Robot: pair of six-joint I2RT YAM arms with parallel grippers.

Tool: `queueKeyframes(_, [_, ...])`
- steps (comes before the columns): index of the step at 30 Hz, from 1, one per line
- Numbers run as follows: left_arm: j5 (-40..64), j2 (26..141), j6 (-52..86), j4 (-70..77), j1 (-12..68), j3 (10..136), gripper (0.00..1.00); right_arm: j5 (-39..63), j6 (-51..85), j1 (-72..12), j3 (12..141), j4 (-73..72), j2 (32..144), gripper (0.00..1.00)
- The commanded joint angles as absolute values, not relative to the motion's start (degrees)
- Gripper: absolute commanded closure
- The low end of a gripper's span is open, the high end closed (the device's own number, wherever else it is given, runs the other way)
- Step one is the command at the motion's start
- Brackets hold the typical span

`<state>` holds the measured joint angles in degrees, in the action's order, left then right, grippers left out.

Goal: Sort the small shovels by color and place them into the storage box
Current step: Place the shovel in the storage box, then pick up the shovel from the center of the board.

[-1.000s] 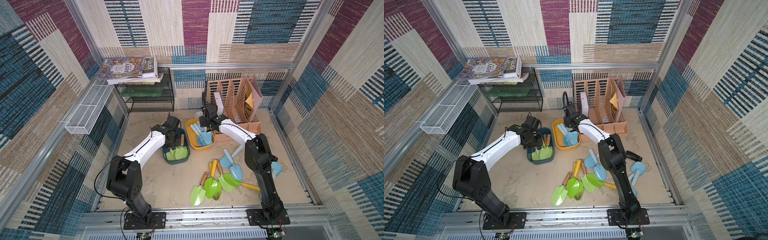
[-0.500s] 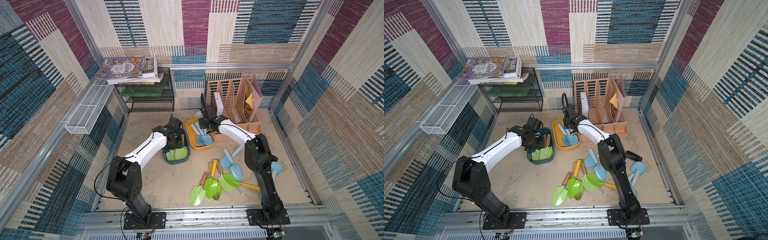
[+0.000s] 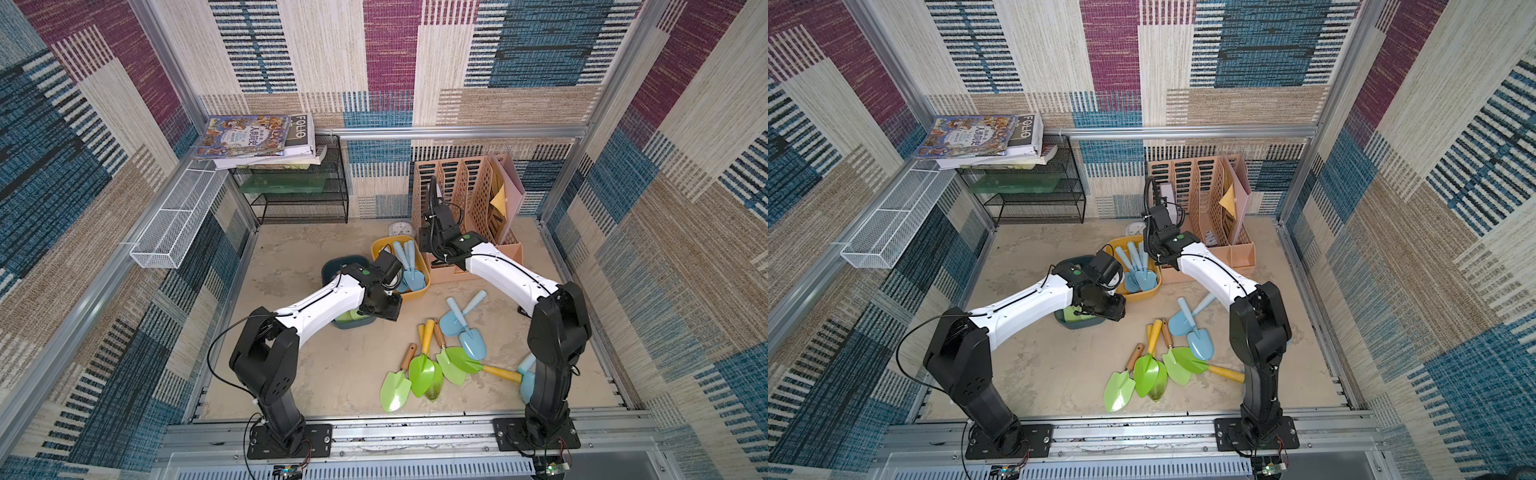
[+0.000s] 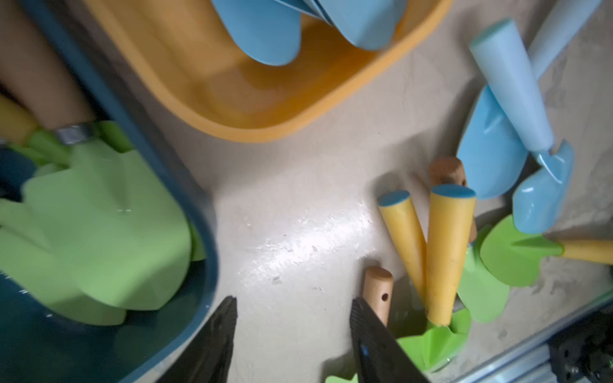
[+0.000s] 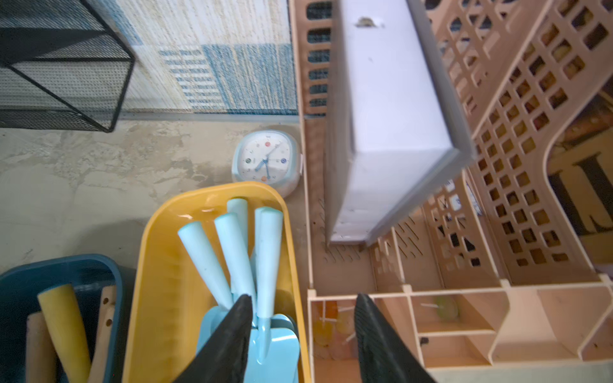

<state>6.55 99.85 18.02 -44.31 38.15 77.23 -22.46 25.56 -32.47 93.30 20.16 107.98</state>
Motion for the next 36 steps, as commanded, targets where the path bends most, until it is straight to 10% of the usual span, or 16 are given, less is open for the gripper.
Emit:
queueKeyframes(1, [10.49, 101.02, 14.70, -44.98, 40.74, 77.01, 0.43, -24.14, 28.94, -31.87, 88.27, 19.27, 104.78, 0.48])
queueKeyframes(36, [22.42, 113.62, 9.48, -48.01, 50.47, 91.53, 0.45, -25.01, 37.60, -30.15, 58.68, 24.76, 82.12, 0.49])
